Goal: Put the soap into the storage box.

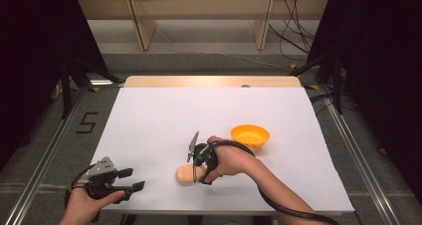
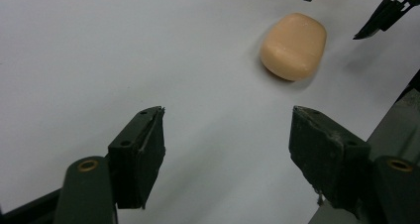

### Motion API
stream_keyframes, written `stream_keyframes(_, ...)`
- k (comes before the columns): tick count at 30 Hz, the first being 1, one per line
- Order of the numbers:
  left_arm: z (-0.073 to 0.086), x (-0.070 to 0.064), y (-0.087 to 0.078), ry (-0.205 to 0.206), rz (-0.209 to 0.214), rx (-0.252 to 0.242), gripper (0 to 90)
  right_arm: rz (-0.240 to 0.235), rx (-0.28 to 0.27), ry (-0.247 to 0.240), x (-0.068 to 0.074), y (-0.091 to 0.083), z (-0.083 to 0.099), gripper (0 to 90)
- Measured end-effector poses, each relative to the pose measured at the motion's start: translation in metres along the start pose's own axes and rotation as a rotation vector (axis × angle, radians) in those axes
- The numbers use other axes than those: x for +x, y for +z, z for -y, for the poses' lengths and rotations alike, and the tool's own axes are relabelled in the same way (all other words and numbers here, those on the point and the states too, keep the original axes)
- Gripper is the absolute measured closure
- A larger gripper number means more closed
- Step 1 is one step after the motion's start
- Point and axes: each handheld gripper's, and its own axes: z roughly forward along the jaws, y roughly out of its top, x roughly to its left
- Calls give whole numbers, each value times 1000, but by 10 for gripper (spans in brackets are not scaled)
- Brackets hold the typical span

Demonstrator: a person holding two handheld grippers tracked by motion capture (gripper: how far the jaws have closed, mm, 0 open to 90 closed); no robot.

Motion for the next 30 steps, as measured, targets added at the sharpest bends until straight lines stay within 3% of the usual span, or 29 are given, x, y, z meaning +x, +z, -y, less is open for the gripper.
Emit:
stream_keyframes(1, 0, 0, 0, 0, 0, 0, 297, 0, 0, 0, 0, 0, 0, 283)
stream_keyframes(2, 0, 0, 0, 0, 0, 0, 297, -1, -2, -32, -2, 1, -1, 283)
stream_keyframes(5, 0, -1, 0, -10, -3, -5, 297, -2, 12, 13, 1, 3, -7, 282)
stream_keyframes(6, 0, 0, -1, -1, 3, 3, 298, -5, 14, -21, -1, 4, -9, 280)
stream_keyframes(15, 0, 1, -1, 3, 5, 0, 297, -15, 16, -50, 0, 11, -21, 244)
stream_keyframes(16, 0, 1, -1, 4, 5, 0, 297, -20, 21, -28, 1, 11, -23, 242)
stream_keyframes(19, 0, 1, -1, 4, 6, -4, 297, -18, 21, -70, -1, 14, -25, 241)
stream_keyframes(20, 0, 0, -1, 0, 6, -4, 298, -18, 35, -29, 1, 15, -25, 240)
stream_keyframes(22, 0, 1, -1, 4, 5, -4, 297, -11, 11, -93, -3, 18, -26, 242)
stream_keyframes(23, 0, 0, -1, 0, 5, -4, 297, -20, 32, -44, 1, 18, -26, 242)
stream_keyframes(24, 0, 0, -1, 0, 5, -4, 297, -25, 49, -34, 1, 19, -26, 242)
stream_keyframes(25, 0, 0, -1, 2, 5, -3, 297, -17, 48, -51, 0, 20, -27, 243)
stream_keyframes(26, 0, 0, -1, -13, 8, 1, 297, -22, 52, -30, 1, 21, -28, 242)
stream_keyframes(30, 0, 0, -1, -2, 5, -2, 297, -22, 64, -44, 2, 25, -30, 241)
